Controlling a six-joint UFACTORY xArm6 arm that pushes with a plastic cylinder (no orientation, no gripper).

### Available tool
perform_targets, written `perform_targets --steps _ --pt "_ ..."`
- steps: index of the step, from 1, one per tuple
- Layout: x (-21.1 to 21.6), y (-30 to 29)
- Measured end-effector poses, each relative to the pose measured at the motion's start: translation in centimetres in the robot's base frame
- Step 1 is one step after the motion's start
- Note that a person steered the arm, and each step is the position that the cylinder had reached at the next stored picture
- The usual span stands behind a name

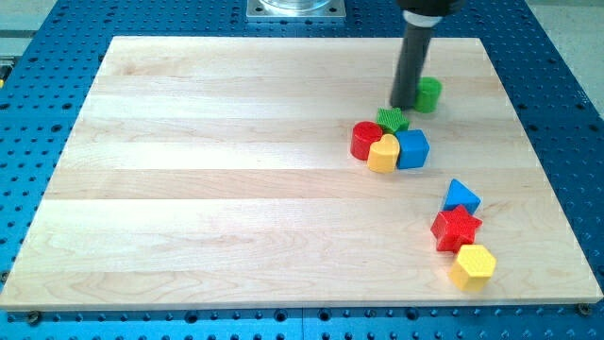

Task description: Place the green circle left to the red circle

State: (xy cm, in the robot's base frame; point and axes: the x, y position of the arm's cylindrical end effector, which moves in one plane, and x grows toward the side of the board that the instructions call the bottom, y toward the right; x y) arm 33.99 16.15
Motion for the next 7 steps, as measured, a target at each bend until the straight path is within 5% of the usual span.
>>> perform_targets --steps 1,3,5,6,7 --pt "-6.4 2.2" --pt "-2.7 11.1" --pt "-2.1 -6.8" --pt "-1.7 -10.9" --pt "3.0 -13.3"
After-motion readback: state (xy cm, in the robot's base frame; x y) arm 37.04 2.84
